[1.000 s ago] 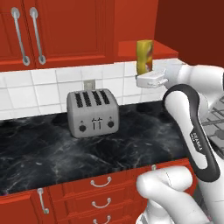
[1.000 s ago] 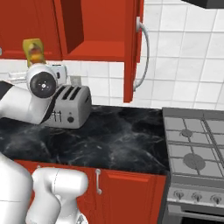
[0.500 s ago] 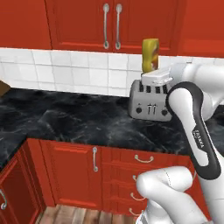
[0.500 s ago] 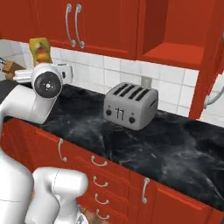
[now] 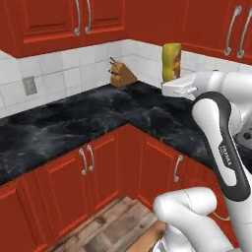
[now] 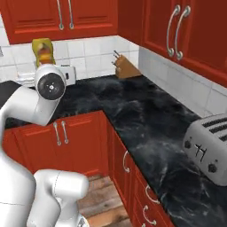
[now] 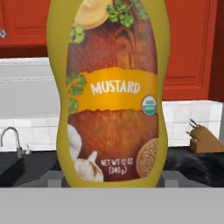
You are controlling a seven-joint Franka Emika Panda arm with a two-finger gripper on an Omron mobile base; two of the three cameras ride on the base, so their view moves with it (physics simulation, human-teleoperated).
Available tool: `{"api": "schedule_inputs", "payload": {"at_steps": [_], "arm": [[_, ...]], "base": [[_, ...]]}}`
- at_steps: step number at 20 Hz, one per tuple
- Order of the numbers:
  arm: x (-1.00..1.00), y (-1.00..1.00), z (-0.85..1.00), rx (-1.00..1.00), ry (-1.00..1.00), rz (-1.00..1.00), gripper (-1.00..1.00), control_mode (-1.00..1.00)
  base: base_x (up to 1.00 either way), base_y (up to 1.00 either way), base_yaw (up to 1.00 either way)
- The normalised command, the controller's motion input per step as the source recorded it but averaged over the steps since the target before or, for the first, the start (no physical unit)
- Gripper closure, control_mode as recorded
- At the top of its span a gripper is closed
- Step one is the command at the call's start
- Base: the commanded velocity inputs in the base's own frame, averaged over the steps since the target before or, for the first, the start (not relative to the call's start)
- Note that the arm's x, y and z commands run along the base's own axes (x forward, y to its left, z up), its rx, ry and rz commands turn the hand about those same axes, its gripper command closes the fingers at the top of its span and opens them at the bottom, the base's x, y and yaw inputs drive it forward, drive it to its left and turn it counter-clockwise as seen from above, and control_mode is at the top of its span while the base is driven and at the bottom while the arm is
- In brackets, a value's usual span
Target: Move the mustard and shaker from the cabinet to the dining counter.
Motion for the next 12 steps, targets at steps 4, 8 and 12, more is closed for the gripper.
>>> {"api": "schedule_inputs", "payload": {"at_steps": [4,8,12], "arm": [[0.0,0.0,0.0,0.0,0.0,0.0,1.0,1.0],[0.0,0.0,0.0,0.0,0.0,0.0,1.0,1.0],[0.0,0.0,0.0,0.0,0.0,0.0,1.0,1.0]], "base": [[-0.1,0.02,1.0],[-0.1,0.02,1.0],[-0.11,0.06,1.0]]}}
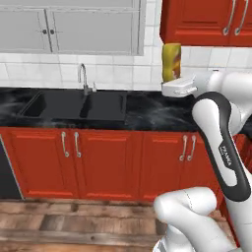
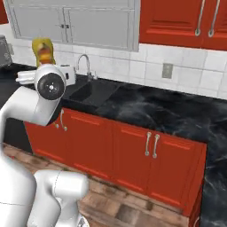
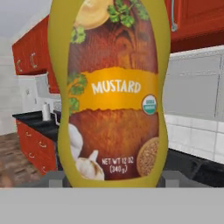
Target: Move the mustard and shaker from the cabinet to the dining counter.
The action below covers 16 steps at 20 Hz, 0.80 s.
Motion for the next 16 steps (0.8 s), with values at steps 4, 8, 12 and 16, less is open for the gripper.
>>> {"api": "schedule_inputs", "payload": {"at_steps": [4,8,12,16], "arm": [[0.0,0.0,0.0,0.0,0.0,0.0,1.0,1.0],[0.0,0.0,0.0,0.0,0.0,0.0,1.0,1.0],[0.0,0.0,0.0,0.0,0.0,0.0,1.0,1.0],[0.0,0.0,0.0,0.0,0.0,0.0,1.0,1.0]], "base": [[-0.05,0.15,0.97],[-0.01,0.15,0.95],[0.11,0.06,0.86],[0.33,0.06,0.7]]}}
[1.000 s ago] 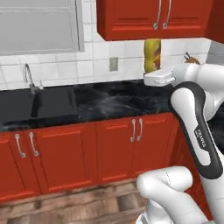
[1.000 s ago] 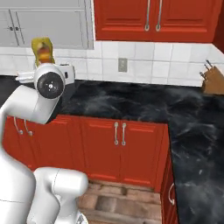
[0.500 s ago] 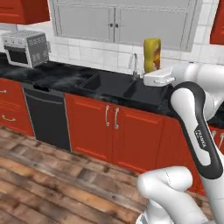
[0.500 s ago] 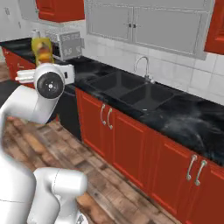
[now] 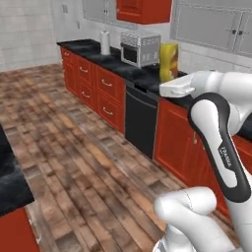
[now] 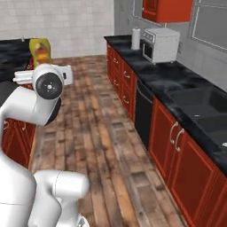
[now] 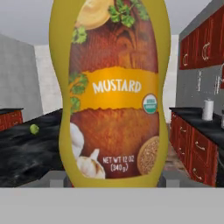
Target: Move the mustard and shaker from the cabinet to the dining counter.
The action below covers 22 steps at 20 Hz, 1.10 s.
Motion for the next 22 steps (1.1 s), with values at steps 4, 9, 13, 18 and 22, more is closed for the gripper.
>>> {"api": "schedule_inputs", "payload": {"at_steps": [4,9,13,18,22], "arm": [[0.0,0.0,0.0,0.0,0.0,0.0,1.0,1.0],[0.0,0.0,0.0,0.0,0.0,0.0,1.0,1.0],[0.0,0.0,0.0,0.0,0.0,0.0,1.0,1.0],[0.0,0.0,0.0,0.0,0.0,0.0,1.0,1.0],[0.0,0.0,0.0,0.0,0.0,0.0,1.0,1.0]], "base": [[0.64,0.06,0.51],[0.9,0.15,0.25],[0.94,0.2,0.12],[0.94,0.21,0.13],[0.94,0.08,0.11]]}}
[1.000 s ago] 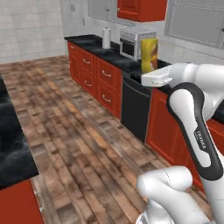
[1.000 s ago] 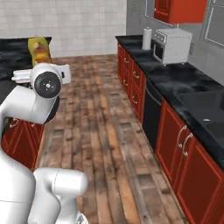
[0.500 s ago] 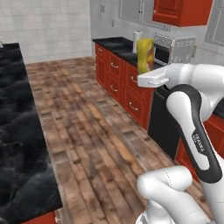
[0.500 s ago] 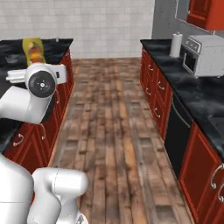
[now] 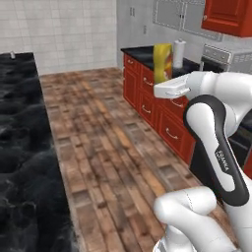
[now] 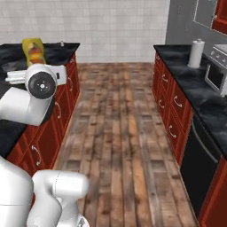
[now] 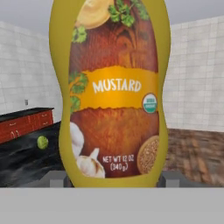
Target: Move the mustard and shaker from the cabinet to the dining counter.
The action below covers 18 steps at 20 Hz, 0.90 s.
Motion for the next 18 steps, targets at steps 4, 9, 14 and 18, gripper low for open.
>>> {"api": "schedule_inputs", "payload": {"at_steps": [4,9,14,18], "arm": [[0.0,0.0,0.0,0.0,0.0,0.0,1.0,1.0],[0.0,0.0,0.0,0.0,0.0,0.0,1.0,1.0],[0.0,0.0,0.0,0.0,0.0,0.0,1.0,1.0],[0.0,0.0,0.0,0.0,0.0,0.0,1.0,1.0]], "base": [[0.94,0.0,0.03],[0.94,-0.02,0.03],[0.94,0.0,0.06],[0.93,-0.04,0.05]]}}
